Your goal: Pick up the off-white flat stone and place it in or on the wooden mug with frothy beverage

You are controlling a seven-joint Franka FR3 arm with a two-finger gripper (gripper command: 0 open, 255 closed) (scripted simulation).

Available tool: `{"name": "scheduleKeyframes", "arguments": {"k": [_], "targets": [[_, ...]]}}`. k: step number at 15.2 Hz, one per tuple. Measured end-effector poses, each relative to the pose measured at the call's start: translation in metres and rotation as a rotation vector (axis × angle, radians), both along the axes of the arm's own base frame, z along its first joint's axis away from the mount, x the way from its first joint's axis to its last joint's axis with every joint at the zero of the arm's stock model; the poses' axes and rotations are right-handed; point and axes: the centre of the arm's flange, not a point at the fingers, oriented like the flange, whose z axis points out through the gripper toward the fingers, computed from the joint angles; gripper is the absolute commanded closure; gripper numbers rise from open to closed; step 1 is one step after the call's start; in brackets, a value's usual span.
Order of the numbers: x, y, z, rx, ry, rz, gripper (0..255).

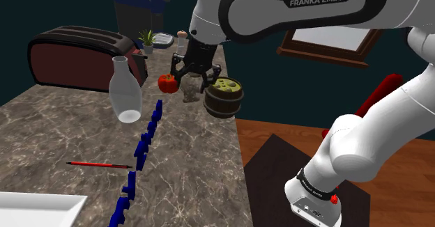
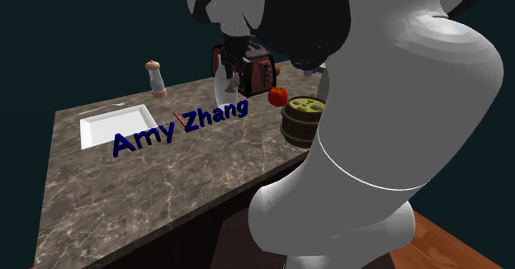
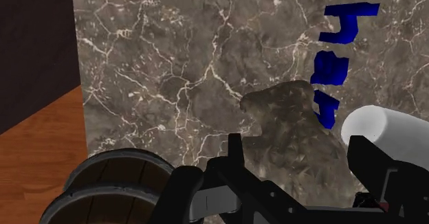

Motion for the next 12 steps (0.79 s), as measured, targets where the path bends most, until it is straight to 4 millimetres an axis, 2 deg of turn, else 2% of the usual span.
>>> {"name": "scheduleKeyframes", "arguments": {"k": [12], "targets": [[0.031, -0.156, 0.006, 0.001, 0.0, -0.001, 255]]}}
